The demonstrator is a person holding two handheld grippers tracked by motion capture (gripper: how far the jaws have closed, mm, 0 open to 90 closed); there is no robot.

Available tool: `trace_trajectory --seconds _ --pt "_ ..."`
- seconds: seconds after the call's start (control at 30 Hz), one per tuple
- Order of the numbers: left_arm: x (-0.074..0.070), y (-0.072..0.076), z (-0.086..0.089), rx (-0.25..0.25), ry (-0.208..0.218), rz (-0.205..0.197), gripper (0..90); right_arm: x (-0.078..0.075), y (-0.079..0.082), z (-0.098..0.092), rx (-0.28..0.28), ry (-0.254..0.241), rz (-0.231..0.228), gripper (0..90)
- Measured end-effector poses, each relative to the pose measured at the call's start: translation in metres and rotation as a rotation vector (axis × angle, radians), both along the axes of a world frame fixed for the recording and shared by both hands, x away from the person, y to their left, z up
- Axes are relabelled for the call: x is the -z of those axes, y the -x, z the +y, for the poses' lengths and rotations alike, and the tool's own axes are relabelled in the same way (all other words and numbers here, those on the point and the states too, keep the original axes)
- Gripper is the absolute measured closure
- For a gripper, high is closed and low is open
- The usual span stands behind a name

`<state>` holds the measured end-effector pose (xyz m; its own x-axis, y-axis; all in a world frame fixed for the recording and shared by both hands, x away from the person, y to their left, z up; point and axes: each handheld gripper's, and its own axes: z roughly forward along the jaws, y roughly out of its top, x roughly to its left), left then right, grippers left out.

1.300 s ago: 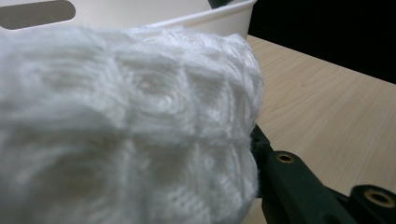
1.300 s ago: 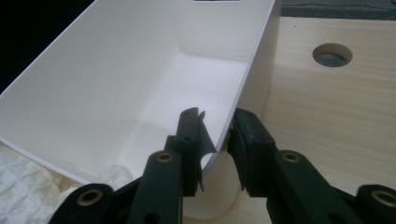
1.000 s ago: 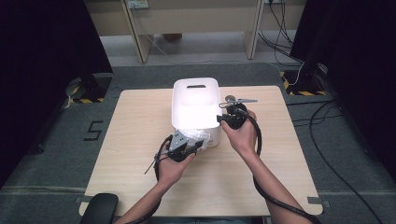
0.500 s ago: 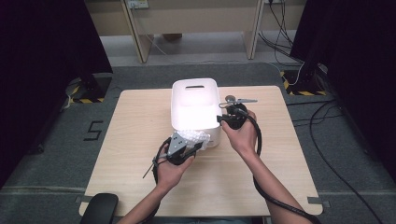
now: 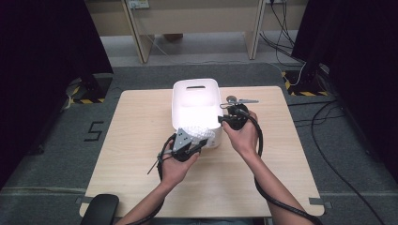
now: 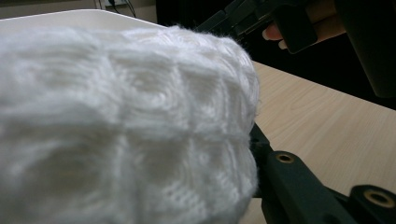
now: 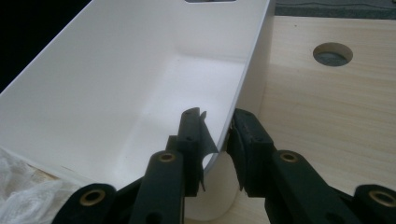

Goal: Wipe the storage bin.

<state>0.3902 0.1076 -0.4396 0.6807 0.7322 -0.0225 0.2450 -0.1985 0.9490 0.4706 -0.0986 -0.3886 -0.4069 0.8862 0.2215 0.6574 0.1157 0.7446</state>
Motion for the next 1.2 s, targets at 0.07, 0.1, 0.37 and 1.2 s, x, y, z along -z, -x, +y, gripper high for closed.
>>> trace_trajectory --seconds 0.07,0.1,0.37,1.2 --pt "0.0 -0.001 -0.002 0.001 0.0 0.002 75.2 0.0 0.0 0.0 0.001 -0.001 0.0 74.2" --pt "0.001 -0.002 -0.003 0.003 -0.003 0.002 75.1 0.0 0.0 0.0 0.001 0.0 -0.001 74.2" --pt "0.005 -0.004 -0.007 0.009 -0.029 0.001 75.1 0.0 0.0 0.0 -0.001 -0.001 0.0 74.2" --pt "0.035 -0.007 -0.017 0.008 -0.098 0.04 75.1 0.0 0.0 0.0 -0.002 0.001 -0.001 74.1"
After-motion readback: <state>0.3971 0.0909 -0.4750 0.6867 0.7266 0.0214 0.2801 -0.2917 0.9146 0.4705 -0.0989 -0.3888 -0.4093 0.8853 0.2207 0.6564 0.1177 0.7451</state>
